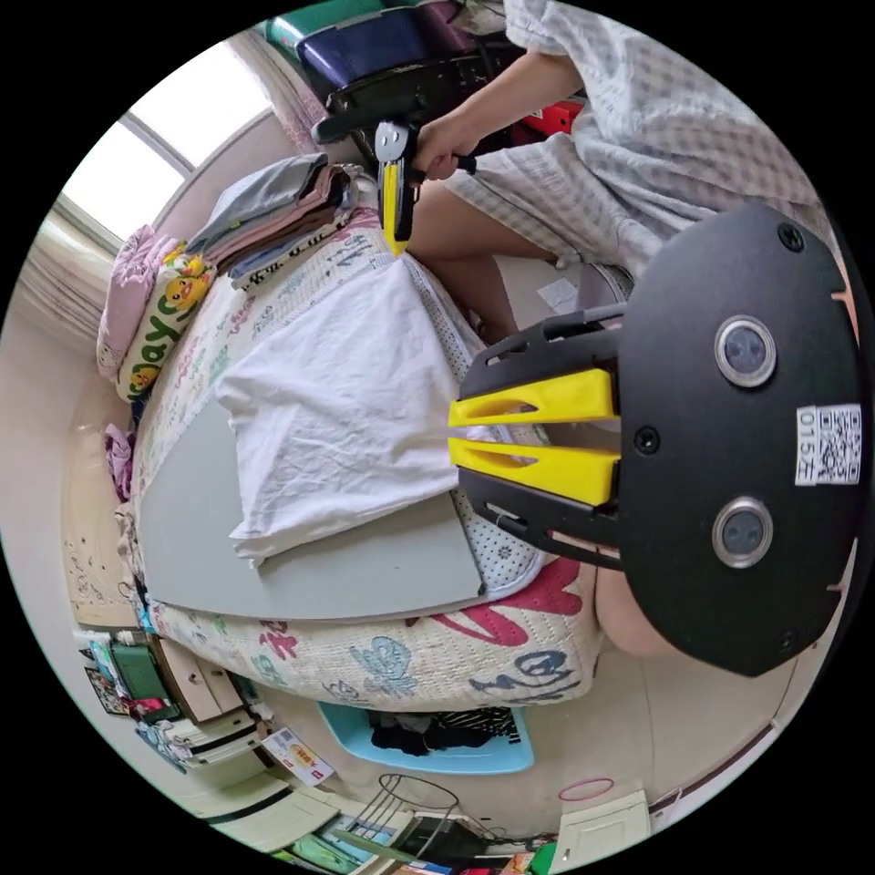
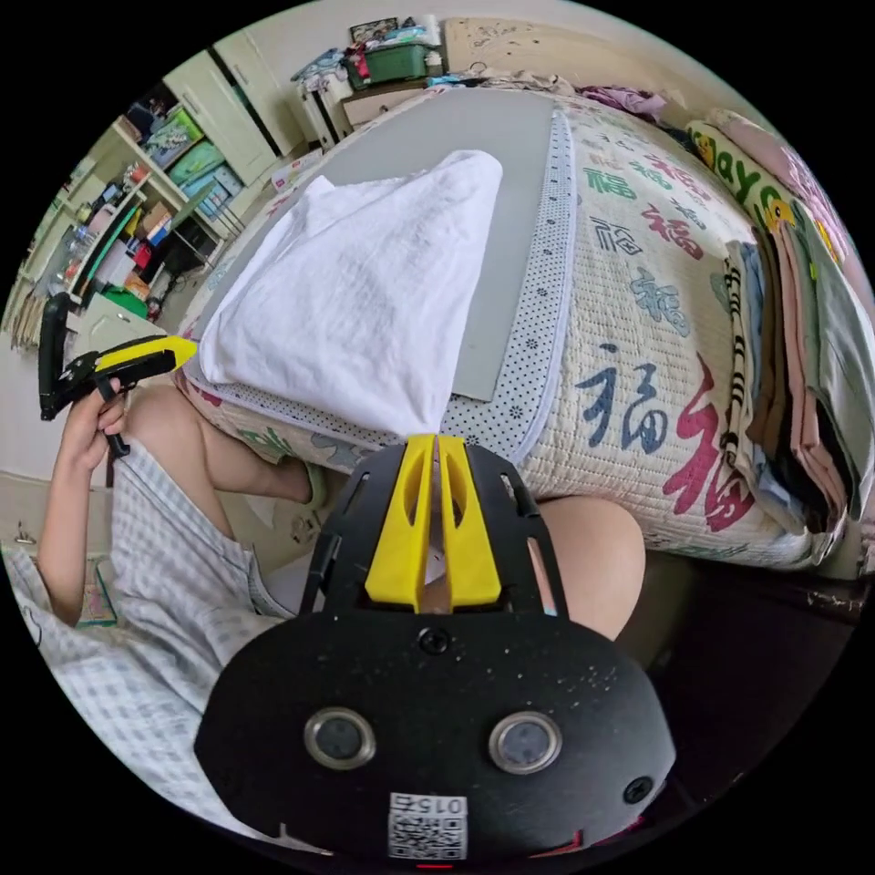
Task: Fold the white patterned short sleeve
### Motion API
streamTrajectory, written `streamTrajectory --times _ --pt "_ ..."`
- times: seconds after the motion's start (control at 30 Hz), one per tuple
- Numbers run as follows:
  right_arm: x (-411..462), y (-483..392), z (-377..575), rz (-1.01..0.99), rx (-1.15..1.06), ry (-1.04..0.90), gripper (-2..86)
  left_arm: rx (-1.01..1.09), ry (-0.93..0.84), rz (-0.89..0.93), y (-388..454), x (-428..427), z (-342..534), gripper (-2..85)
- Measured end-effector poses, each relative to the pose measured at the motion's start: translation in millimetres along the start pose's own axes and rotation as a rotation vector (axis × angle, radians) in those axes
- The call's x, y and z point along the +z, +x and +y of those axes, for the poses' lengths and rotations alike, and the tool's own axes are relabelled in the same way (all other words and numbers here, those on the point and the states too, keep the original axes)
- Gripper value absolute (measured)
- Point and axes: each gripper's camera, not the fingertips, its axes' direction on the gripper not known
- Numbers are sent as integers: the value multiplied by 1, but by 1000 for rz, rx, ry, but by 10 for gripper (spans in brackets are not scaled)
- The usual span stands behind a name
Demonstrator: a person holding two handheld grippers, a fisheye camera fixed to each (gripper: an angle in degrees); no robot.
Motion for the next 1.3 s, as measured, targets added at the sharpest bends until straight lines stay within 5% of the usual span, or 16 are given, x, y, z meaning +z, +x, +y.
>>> streamTrajectory --times 0.2,0.37,0.6,0.8,0.93,1.1,1.3 --pt "22 72 -63 -279 114 87 73 152 86 119 -28 18 -148 59" --pt "65 108 -135 -455 98 -58 96 232 64 274 -42 94 -286 76" --pt "101 116 -195 -385 168 -232 57 271 -297 423 -44 213 -388 18" --pt "129 113 -261 -267 195 -397 13 199 -259 194 -70 221 -434 2" --pt "134 120 -301 -234 198 -451 8 72 -185 286 -112 196 -444 13" --pt "113 99 -345 -158 83 -363 47 -125 -166 186 -198 134 -382 69" --pt "172 49 -398 -217 -19 -397 81 -236 -286 164 -235 160 -338 68"
